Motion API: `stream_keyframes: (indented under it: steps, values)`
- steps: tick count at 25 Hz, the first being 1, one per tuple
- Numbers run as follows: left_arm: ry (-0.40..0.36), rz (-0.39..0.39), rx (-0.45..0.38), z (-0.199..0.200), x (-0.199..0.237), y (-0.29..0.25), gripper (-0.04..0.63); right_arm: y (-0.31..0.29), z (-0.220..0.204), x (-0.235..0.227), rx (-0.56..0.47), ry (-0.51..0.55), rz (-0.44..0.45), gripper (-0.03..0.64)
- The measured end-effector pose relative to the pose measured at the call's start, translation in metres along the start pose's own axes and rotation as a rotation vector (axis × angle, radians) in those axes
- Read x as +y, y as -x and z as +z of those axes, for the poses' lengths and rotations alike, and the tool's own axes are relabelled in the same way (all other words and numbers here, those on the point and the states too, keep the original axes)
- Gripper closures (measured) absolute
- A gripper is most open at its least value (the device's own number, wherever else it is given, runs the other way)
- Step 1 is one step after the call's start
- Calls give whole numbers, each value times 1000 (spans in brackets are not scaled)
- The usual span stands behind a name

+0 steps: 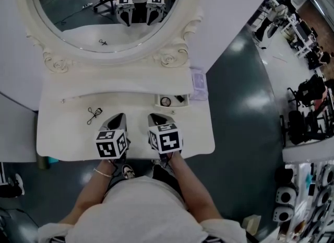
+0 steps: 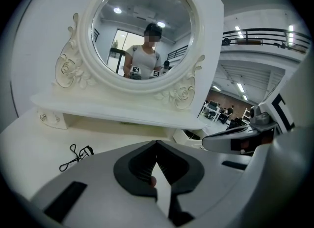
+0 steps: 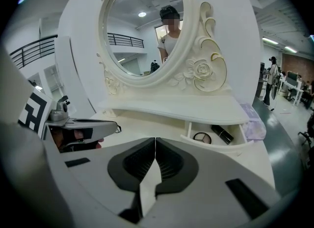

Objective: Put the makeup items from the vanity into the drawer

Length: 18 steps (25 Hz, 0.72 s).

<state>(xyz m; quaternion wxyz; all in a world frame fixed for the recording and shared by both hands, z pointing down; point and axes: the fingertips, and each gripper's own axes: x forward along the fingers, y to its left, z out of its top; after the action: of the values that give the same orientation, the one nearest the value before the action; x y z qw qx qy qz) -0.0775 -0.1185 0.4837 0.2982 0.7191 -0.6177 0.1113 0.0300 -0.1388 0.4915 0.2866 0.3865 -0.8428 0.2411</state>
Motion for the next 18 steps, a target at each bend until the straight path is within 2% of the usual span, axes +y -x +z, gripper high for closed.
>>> stream_keyframes:
  steps: [8, 18]
  values:
    - [46, 97, -6, -9, 35, 17, 592, -24, 2, 28, 39, 29, 84, 597]
    - [230, 330, -23, -40, 135, 74, 592, -85, 5, 127, 118, 184, 269, 595]
